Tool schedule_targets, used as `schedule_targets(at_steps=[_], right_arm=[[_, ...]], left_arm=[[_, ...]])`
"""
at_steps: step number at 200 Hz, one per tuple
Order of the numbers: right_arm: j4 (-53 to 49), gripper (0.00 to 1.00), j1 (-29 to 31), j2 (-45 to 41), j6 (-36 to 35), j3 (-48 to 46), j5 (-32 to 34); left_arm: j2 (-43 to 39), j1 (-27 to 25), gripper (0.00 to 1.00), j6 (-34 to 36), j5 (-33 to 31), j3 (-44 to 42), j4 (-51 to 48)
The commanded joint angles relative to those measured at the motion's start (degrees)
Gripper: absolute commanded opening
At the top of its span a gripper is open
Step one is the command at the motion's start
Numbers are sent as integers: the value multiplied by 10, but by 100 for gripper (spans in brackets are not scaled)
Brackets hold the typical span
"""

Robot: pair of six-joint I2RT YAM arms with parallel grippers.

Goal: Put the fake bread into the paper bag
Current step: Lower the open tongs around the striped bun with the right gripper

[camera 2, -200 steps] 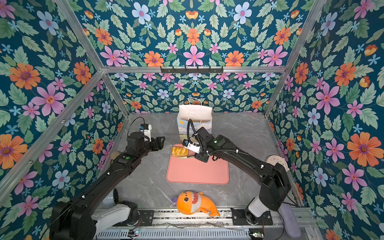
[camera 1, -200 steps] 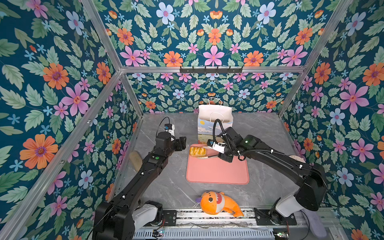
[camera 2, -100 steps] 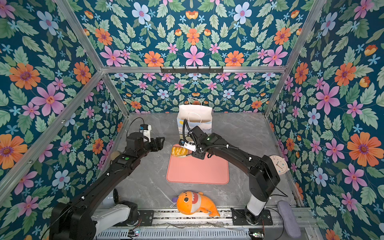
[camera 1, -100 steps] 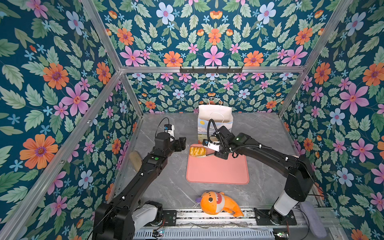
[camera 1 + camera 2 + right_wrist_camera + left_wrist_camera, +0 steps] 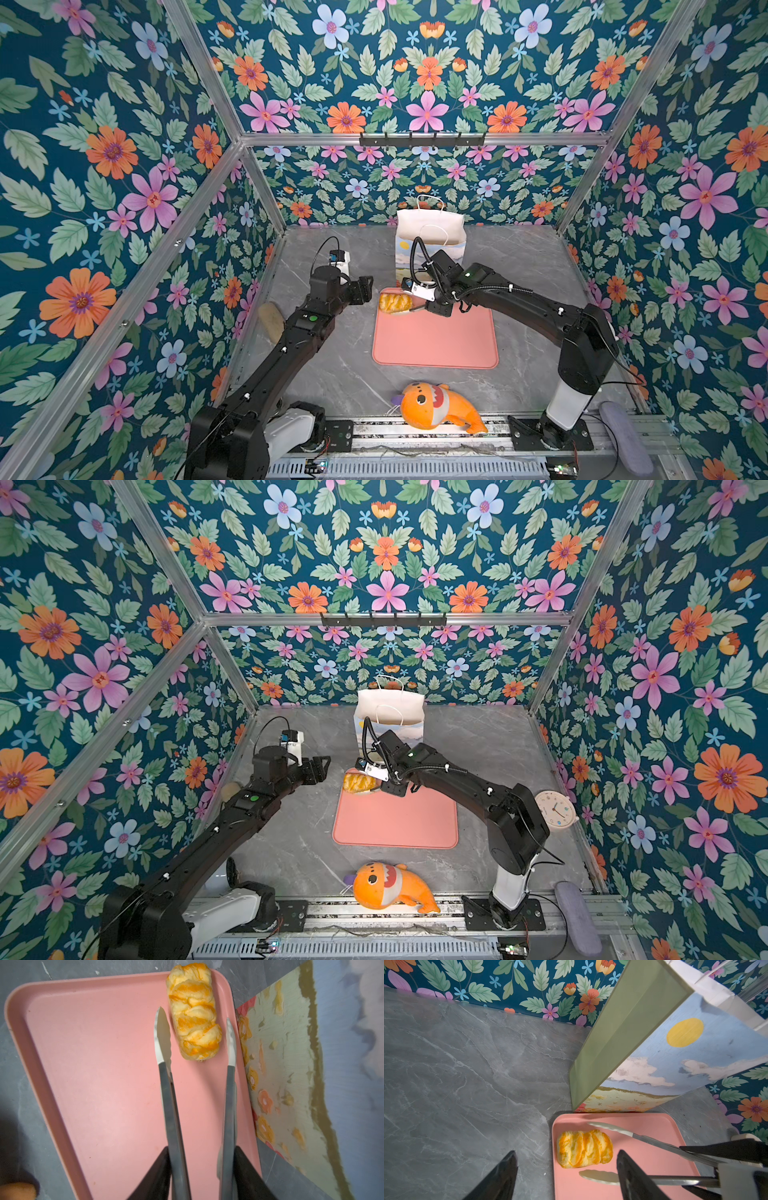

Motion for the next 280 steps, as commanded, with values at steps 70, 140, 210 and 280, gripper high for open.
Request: schedule_targets(at_steps=[70,140,210,280], right_arm=[[-4,43,0,16,0,11,-33],[-12,40,0,32,2,25,-33],[-52,35,0,-10,13,6,-34],[-145,35,0,-155,72,-57,-70]], left_arm=[[5,1,76,4,17,4,16],[1,2,76,1,23,2,17],[3,2,75,-4,35,10,23],[43,2,74,-23,60,34,71]])
